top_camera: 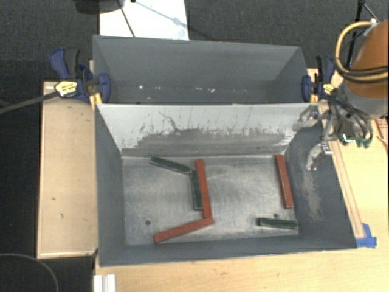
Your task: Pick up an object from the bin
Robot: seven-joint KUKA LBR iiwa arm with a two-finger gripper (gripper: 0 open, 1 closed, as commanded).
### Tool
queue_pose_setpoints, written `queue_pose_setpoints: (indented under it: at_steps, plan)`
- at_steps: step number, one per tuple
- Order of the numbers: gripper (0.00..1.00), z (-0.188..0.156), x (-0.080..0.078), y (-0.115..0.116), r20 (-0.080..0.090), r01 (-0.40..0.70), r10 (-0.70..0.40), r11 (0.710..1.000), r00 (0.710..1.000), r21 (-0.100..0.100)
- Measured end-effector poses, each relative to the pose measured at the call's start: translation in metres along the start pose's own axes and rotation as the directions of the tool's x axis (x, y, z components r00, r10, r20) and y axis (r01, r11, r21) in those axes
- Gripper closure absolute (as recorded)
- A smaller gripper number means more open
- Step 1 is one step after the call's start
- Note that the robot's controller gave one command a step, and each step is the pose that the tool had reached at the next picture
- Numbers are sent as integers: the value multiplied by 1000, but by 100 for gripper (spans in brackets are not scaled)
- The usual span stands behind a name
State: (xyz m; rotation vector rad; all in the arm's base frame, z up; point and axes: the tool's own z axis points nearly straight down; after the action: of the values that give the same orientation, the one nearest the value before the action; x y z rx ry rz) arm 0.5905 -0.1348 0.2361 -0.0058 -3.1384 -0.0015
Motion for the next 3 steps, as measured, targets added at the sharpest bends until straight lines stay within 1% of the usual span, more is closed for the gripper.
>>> queue_pose_setpoints:
  at_steps: [1,2,3]
  plan:
    - [0,-4,-2,0,8,3,-3,1000,1000,2]
    - [0,49,34,10,11,26,-26,1000,1000,3]
    - [0,117,60,16,10,-25,25,1000,1000,1]
